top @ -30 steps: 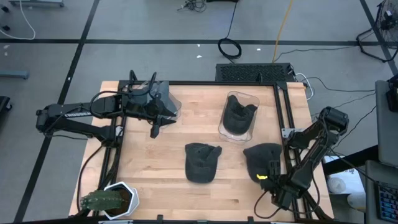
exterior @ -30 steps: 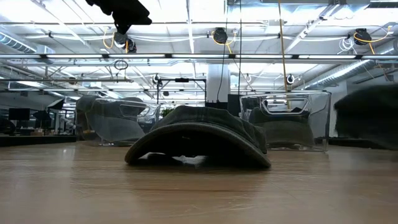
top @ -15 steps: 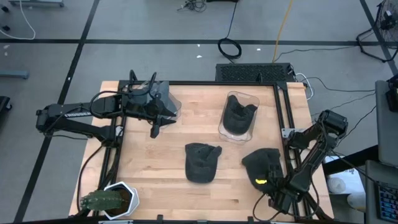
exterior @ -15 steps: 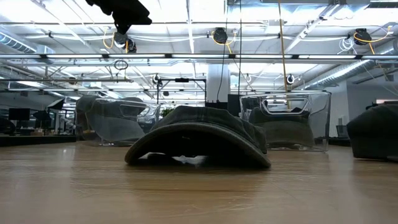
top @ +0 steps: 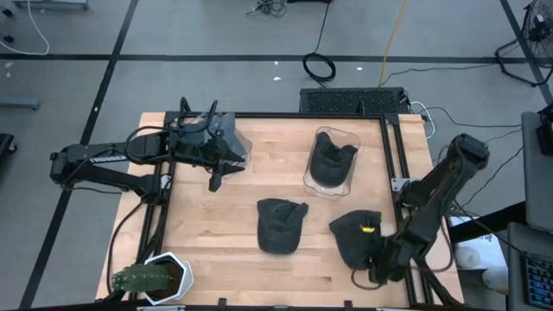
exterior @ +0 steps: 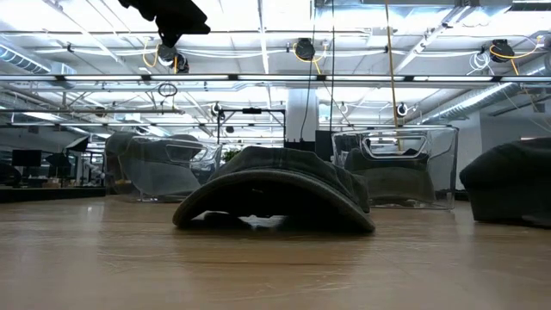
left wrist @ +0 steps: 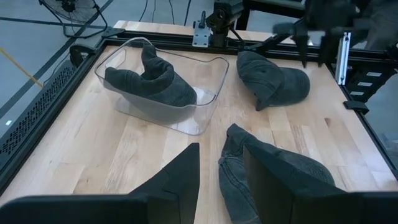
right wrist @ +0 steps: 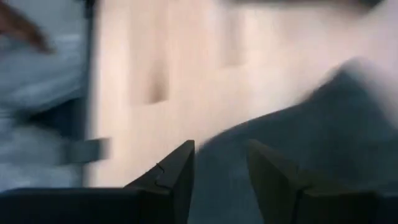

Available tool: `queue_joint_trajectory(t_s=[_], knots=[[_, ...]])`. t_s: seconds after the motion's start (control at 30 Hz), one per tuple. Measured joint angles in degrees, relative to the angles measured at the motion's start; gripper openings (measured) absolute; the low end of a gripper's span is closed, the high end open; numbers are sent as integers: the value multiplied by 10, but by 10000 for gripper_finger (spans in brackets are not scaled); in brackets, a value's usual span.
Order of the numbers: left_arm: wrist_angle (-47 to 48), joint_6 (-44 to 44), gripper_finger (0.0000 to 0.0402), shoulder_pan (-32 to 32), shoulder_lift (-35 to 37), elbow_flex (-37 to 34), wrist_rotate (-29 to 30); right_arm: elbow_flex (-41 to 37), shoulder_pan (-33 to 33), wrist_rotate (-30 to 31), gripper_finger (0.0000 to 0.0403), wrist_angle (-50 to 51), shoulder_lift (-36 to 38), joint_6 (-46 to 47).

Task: Pick & Place hat
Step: Put the right black cap into the right transparent bin

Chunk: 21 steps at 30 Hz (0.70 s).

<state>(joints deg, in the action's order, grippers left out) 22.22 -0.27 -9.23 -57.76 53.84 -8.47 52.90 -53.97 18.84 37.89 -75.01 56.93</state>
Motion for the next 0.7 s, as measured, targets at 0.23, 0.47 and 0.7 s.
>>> queue_joint_trajectory(t_s=[0.23, 0.47, 0.7], knots=[[0, 0, 131, 0, 0, 0, 0, 0, 101, 34, 198, 101, 75, -82], [-1, 0, 131, 0, 0, 0, 0, -31, 239, -98, 259, 135, 79, -178], [-2, 0, 131, 0, 0, 0, 0, -97, 325, -219, 259, 11, 79, -247]])
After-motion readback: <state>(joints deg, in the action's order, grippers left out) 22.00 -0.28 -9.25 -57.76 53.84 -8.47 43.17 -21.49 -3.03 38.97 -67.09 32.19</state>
